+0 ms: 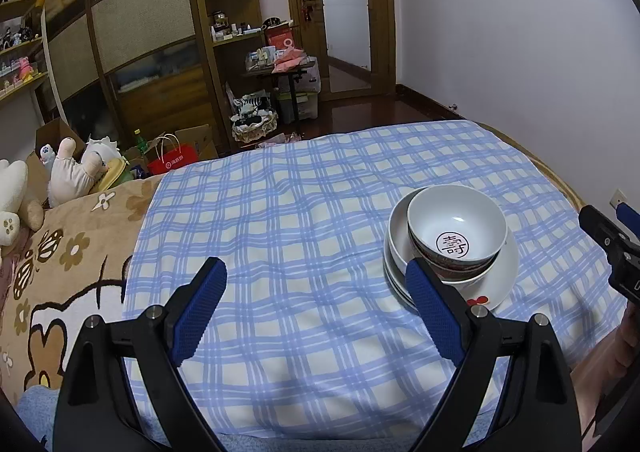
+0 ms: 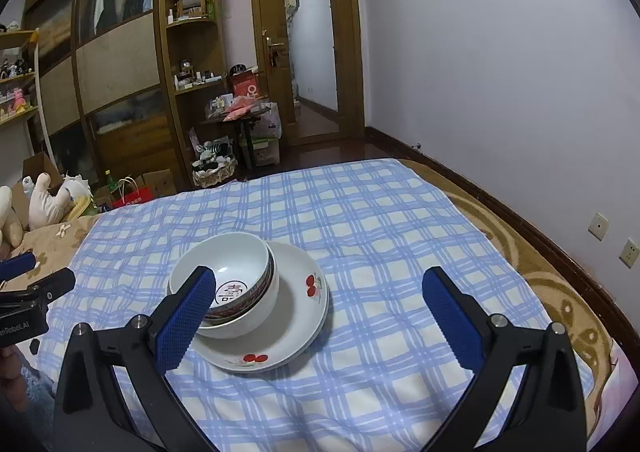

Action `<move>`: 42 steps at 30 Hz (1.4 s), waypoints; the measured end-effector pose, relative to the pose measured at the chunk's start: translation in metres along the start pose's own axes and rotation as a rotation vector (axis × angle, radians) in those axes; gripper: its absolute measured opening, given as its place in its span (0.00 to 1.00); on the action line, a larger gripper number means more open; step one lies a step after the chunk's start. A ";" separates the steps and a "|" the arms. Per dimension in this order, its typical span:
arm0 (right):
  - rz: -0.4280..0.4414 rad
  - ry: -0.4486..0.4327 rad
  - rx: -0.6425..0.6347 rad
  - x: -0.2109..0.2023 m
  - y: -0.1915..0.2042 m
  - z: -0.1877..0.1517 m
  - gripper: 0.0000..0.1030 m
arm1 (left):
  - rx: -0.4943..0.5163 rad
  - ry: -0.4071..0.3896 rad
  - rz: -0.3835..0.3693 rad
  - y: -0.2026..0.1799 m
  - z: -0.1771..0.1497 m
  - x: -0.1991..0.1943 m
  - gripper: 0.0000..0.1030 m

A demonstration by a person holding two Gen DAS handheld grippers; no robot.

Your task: Organize plates and bowls

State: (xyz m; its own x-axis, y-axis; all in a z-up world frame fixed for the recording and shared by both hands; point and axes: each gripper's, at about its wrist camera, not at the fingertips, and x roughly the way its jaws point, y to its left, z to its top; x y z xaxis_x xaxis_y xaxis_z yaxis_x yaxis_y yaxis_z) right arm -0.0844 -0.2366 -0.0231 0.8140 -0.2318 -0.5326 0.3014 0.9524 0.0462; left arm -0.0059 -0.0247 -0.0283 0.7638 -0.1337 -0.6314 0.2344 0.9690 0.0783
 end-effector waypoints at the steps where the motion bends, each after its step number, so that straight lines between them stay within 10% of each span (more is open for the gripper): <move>1: 0.000 0.003 0.000 0.001 0.000 0.000 1.00 | 0.000 0.000 0.002 0.000 0.000 0.000 0.87; 42: -0.014 0.011 0.003 0.000 0.001 -0.003 1.00 | 0.015 -0.007 0.011 0.001 0.001 -0.002 0.87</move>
State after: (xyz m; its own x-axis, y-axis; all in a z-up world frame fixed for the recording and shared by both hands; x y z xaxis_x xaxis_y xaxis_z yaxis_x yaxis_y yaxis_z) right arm -0.0856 -0.2352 -0.0261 0.8046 -0.2425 -0.5421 0.3138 0.9486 0.0413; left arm -0.0063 -0.0241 -0.0264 0.7704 -0.1242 -0.6253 0.2347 0.9672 0.0969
